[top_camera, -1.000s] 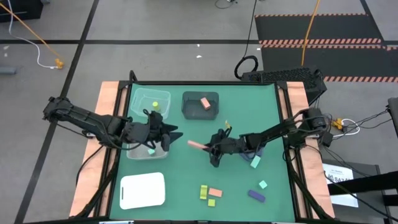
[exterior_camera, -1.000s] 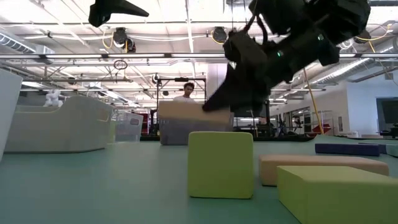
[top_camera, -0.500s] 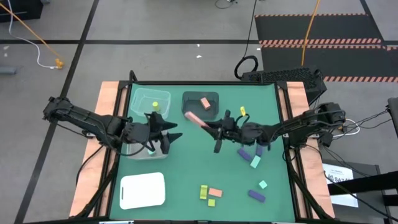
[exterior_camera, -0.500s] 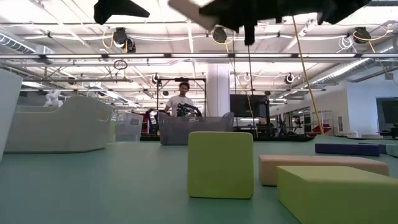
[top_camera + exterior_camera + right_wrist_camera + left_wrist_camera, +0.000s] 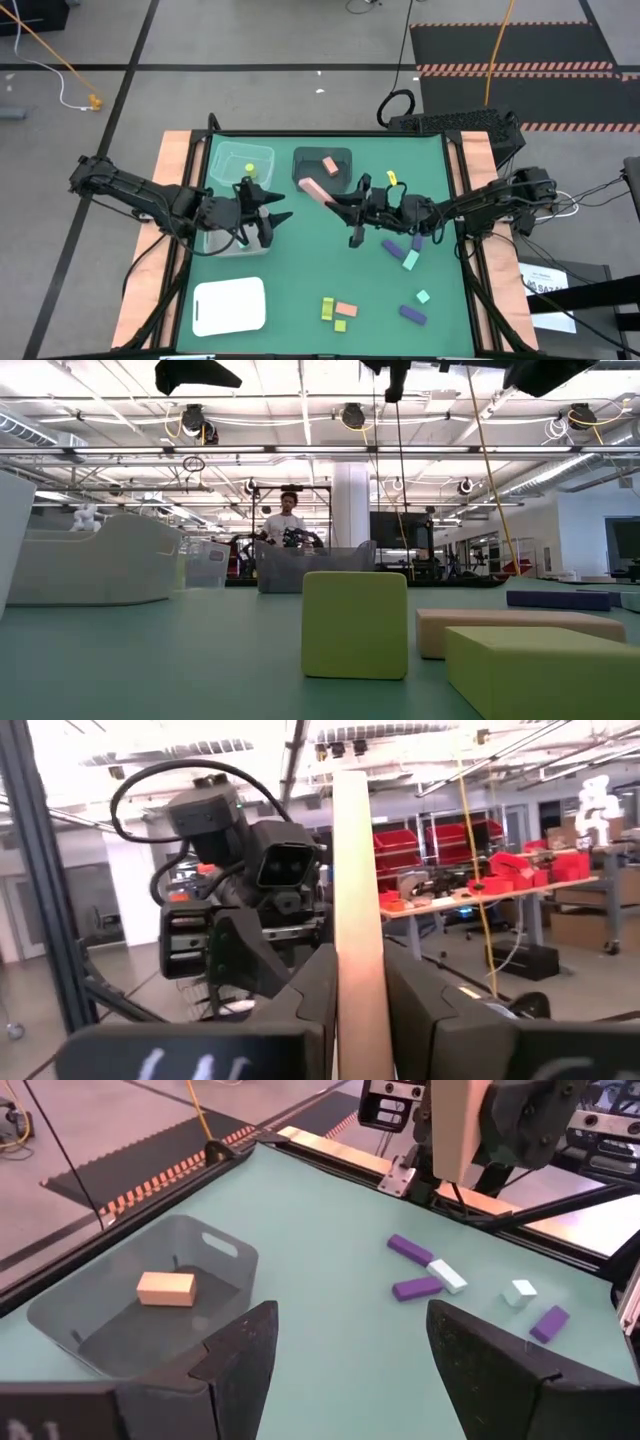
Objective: Sort & place blocks by color
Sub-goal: Put the top brown block into the black bin
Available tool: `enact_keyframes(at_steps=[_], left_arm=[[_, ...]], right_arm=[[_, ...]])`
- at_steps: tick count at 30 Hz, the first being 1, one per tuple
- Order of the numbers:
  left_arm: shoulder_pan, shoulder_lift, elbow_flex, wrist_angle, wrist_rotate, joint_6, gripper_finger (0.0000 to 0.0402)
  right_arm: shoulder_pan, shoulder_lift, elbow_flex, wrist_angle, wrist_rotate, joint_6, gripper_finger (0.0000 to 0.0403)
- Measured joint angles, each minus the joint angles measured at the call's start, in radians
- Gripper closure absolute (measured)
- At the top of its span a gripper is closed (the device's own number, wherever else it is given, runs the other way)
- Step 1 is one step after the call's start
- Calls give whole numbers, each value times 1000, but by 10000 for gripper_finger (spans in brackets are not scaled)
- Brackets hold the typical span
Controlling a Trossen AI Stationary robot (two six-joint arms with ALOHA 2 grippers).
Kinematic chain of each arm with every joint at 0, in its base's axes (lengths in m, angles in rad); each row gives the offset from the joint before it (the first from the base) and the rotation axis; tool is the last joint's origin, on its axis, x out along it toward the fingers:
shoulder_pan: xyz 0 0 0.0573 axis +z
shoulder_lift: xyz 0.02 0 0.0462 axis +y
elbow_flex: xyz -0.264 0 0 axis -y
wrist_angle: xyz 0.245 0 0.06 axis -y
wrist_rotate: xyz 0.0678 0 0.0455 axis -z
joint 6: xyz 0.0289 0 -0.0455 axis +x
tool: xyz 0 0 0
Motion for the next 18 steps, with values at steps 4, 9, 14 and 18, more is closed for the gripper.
enact_keyframes(at_steps=[4, 9, 14, 18], left_arm=[[0, 0, 0, 0, 0, -12, 147], [0, 0, 0, 0, 0, -56, 147], [0, 0, 0, 0, -1, -90, 147], [0, 0, 0, 0, -1, -119, 147]], right_arm=[[-22, 0, 0, -24, 81, 0, 361], [-105, 0, 0, -156, 107, 29, 359], [-229, 1, 0, -346, 104, 116, 358], [-323, 1, 0, -468, 86, 182, 359]])
